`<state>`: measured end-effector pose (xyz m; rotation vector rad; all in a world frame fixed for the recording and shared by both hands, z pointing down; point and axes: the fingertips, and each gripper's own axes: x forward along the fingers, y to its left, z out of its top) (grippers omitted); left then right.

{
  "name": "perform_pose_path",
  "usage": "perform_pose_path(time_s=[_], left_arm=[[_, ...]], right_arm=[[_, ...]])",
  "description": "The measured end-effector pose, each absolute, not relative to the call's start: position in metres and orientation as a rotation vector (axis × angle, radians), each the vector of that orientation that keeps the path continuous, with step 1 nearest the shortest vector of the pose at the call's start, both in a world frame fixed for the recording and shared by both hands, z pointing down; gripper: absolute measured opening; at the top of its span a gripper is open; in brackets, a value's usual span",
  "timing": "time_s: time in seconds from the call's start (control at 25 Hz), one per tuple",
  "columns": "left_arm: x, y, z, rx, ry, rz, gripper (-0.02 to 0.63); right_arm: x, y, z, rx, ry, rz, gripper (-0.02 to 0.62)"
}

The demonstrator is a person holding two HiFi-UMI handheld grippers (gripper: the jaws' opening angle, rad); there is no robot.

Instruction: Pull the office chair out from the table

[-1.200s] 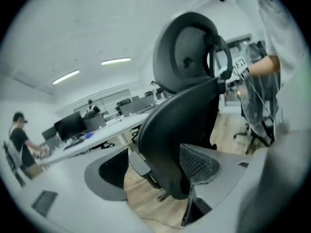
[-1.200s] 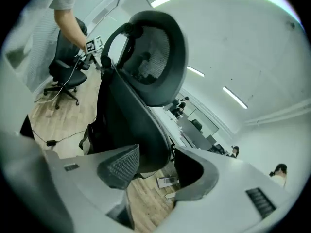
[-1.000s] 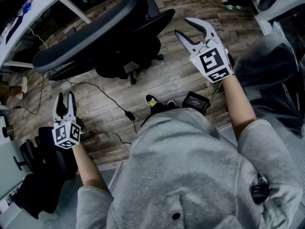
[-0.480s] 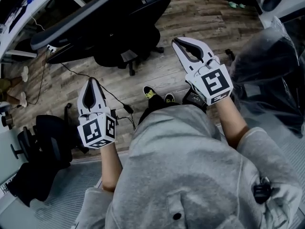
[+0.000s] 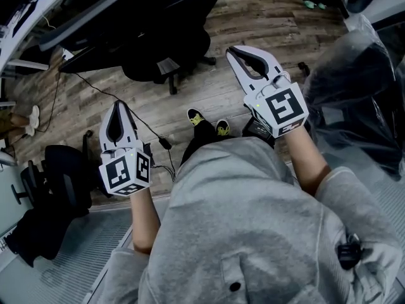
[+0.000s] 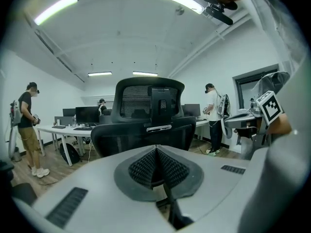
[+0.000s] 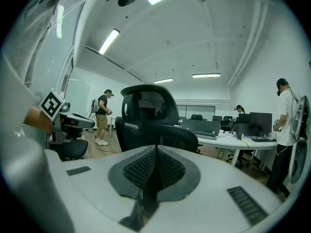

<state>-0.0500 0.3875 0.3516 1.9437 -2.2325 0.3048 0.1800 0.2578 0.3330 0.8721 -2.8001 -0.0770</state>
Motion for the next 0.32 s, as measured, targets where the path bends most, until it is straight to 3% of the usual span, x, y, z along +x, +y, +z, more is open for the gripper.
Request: perform_pose_path(time_s=[0.32], left_arm=[[-0.0453, 0.3948, 0.3514, 1.942, -2.232, 0.315, 0.012]], right_arm=[[0.1829, 0.2626, 0.3349, 0.881, -2.805, -0.070, 0.040]])
